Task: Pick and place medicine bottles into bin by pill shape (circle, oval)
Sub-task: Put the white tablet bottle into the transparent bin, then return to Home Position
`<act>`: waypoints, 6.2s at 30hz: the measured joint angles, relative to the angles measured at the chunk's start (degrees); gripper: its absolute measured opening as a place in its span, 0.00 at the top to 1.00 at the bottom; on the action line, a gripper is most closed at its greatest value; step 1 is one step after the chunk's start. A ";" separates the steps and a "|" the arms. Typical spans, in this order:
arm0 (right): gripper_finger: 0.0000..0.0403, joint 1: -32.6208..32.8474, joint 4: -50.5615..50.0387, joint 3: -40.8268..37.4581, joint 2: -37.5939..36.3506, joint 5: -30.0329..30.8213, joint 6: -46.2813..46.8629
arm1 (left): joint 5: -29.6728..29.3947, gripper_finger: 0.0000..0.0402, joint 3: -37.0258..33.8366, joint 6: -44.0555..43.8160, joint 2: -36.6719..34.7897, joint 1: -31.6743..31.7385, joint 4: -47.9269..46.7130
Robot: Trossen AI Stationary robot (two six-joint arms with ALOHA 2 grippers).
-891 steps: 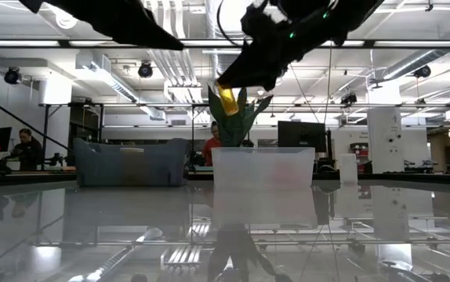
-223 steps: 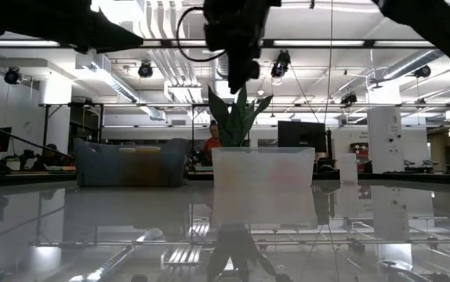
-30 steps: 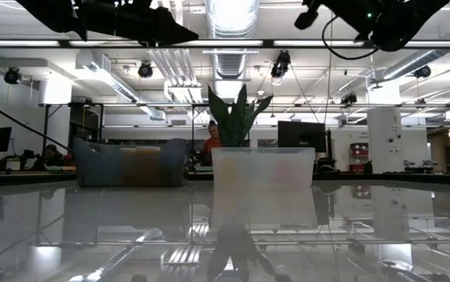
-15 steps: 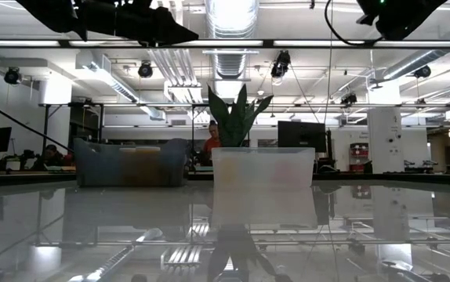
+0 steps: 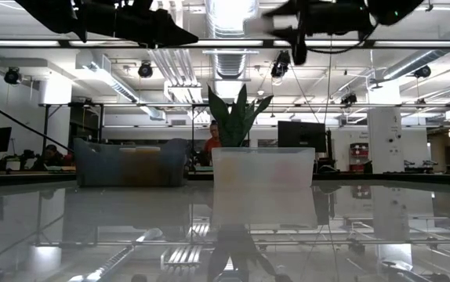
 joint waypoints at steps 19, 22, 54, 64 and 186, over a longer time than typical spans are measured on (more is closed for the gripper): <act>0.66 3.30 -75.48 32.17 19.59 19.06 -26.98 | -0.02 0.39 -0.82 0.02 0.00 0.00 -0.33; 0.66 4.90 -76.91 34.57 23.04 19.06 -28.06 | -0.02 0.39 -1.21 0.02 0.00 0.00 -0.40; 0.66 11.84 -71.31 37.41 40.38 19.69 -28.06 | -0.07 0.39 -2.23 0.04 0.00 0.00 -0.31; 0.66 12.28 -69.46 37.34 42.96 20.22 -27.09 | -0.07 0.39 -2.25 0.06 0.00 0.00 -0.28; 0.53 14.36 -6.68 -50.59 -61.59 14.63 -48.28 | 4.61 0.99 -35.80 -10.44 -45.55 -10.41 -2.77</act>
